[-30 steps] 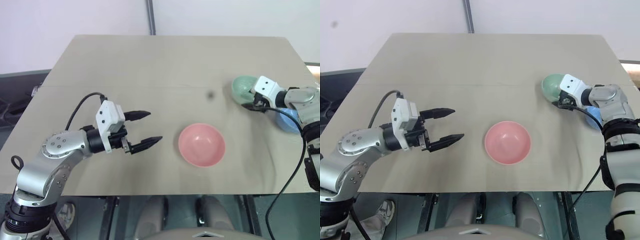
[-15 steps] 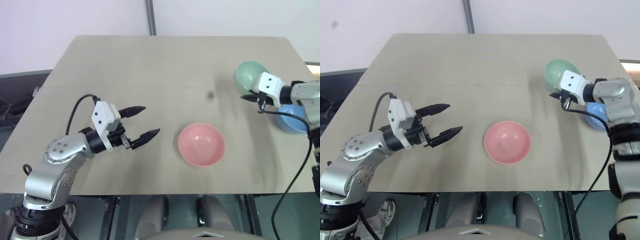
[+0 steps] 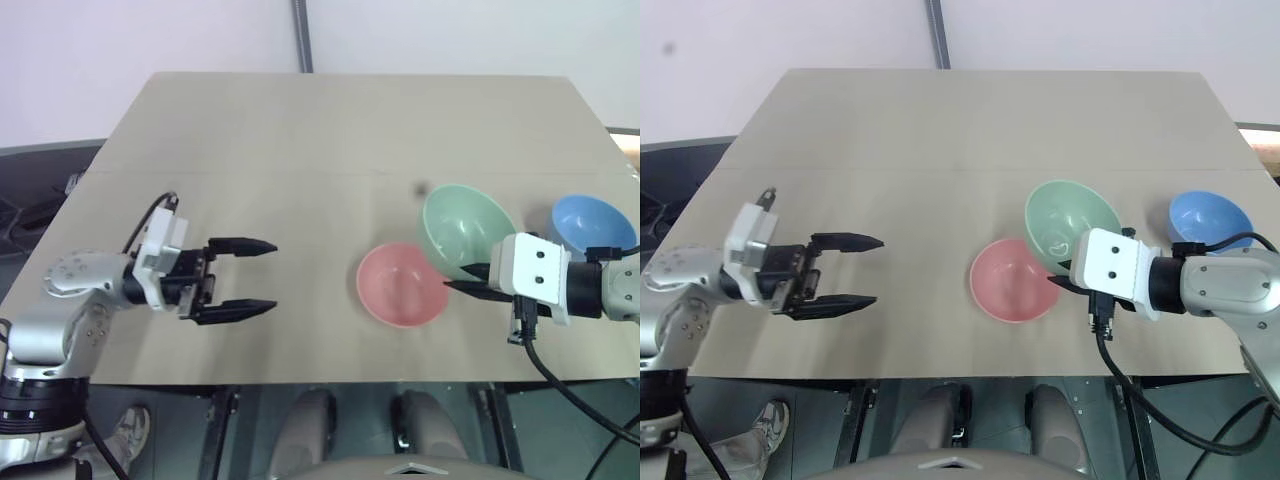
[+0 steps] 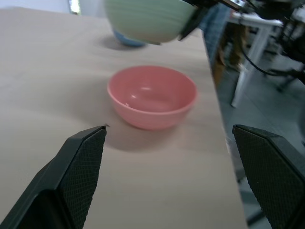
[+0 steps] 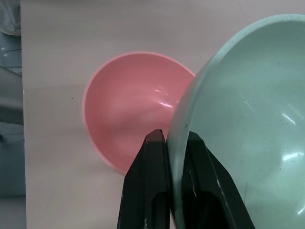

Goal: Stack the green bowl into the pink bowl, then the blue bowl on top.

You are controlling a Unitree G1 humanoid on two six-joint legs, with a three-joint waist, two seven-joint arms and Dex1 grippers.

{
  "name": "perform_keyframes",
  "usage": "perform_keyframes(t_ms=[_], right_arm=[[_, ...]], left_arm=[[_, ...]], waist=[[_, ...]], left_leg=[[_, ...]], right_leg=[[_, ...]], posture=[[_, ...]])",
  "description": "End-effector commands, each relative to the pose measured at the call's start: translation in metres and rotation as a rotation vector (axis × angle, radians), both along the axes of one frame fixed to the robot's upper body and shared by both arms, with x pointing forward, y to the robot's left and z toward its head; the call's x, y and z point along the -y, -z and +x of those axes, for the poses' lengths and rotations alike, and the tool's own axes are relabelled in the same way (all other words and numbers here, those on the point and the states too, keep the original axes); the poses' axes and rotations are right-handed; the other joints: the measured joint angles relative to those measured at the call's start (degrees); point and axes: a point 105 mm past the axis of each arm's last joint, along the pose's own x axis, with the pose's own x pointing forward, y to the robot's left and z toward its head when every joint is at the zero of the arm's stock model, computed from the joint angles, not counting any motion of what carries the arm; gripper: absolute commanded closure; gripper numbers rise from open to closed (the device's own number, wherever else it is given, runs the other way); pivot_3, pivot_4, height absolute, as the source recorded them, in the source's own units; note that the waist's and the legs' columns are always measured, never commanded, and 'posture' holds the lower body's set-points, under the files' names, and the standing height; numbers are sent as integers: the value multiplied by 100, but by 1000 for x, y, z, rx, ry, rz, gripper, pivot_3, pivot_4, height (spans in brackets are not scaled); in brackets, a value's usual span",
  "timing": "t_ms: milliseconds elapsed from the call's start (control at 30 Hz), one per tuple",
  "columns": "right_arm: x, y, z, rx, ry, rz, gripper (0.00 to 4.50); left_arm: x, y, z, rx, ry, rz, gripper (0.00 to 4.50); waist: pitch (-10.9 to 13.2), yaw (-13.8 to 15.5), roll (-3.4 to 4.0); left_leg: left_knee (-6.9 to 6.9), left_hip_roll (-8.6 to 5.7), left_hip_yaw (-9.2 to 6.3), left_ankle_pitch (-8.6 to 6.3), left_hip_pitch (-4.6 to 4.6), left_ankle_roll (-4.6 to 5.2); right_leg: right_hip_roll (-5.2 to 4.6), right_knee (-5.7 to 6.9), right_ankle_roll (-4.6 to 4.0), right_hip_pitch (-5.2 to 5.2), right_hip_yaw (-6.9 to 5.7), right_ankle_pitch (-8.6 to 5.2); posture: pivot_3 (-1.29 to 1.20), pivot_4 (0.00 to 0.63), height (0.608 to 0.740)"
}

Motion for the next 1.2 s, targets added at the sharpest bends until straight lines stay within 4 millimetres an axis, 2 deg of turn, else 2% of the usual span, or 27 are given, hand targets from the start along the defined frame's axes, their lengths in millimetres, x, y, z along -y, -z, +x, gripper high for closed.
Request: perform_keyframes(t_ms=[33,167,267,367,433,467,533,600,667,700,767,867,967,1100,1200], right_arm=[[-6,-1,-2,38,-3,1,4442],[-25,12,-9,-13,-57,49,4442],[-32,17,-13,-37,-70,78,3275],[-35,15,-16,-36,-78,103,1785],[-35,11,-13,-1,-67,111,975],[-33,2,-9,21,-40,163,795],[-29,-16,-1,57,3,262,795],[1,-45,26,141,152,354,795],[47,-54,53,225,354,309,795],[76,-50,67,258,472,228,795],[120,-31,80,230,620,110,795],[163,6,87,114,739,41,795],[189,42,94,9,793,29,795],[207,63,106,-67,841,30,795],[212,59,114,-54,862,52,1611]], left_arm=[[-8,-4,-2,32,34,46,0],[-9,-4,2,53,14,45,0],[-9,-5,4,61,0,38,0],[-11,-4,7,68,-18,40,0],[-10,-3,8,70,-19,39,0],[-8,-2,8,73,-18,32,0],[-3,-2,9,79,-14,22,0],[3,-2,8,83,-5,6,0],[8,-3,9,95,-4,-9,0],[11,-4,10,101,-7,-20,0],[15,-5,10,107,-9,-32,0],[19,-5,9,111,-12,-42,0],[22,-3,6,112,-23,-51,0],[21,-3,2,111,-47,-57,0],[20,-4,-3,115,-69,-60,0]], waist=[[0,0,0],[-3,-3,-9],[-1,-2,-7],[-1,-3,-9],[0,-1,-9],[0,-1,-10],[0,-2,-10],[1,-4,-11],[1,5,-12],[2,28,-20],[2,63,-27],[0,65,-31],[2,-23,-26],[15,-112,-5],[16,-139,-6]], left_leg=[[-1,1,-1,0,-1,0],[-12,1,-4,-1,-12,0],[-17,2,-7,-1,-22,0],[-16,0,-7,-1,-24,0],[-15,0,-6,-1,-24,0],[-15,0,-6,-1,-23,0],[-14,1,-8,-1,-21,0],[-12,1,-7,-1,-20,0],[-7,0,-2,-1,-15,0],[-6,-2,-2,-1,-11,0],[-7,-7,-5,-1,-9,1],[-14,-7,-4,-1,-11,1],[-23,-3,0,-2,-13,1],[-26,-1,20,-2,-3,2],[-21,0,19,-2,3,2]], right_leg=[[0,0,4,0,-1,2],[-1,-11,19,-6,-4,11],[-1,-10,19,-17,-6,11],[0,-12,21,-17,-8,11],[0,-11,21,-17,-9,12],[0,-11,21,-17,-9,11],[1,-9,21,-17,-9,11],[3,-3,21,-16,-7,11],[2,-3,22,-11,-2,12],[1,-7,22,-2,-3,13],[-4,-17,21,5,-9,12],[-4,-27,20,5,-9,12],[1,-23,21,-2,-2,12],[3,-15,22,-7,17,12],[5,0,22,-7,19,13]], posture=[[0,150,740],[0,150,740],[0,150,740],[0,150,740],[0,150,740],[0,150,740],[0,150,740],[0,150,740],[0,150,740],[0,150,740],[0,150,740],[0,150,740],[0,150,740],[0,150,740],[0,150,740]])
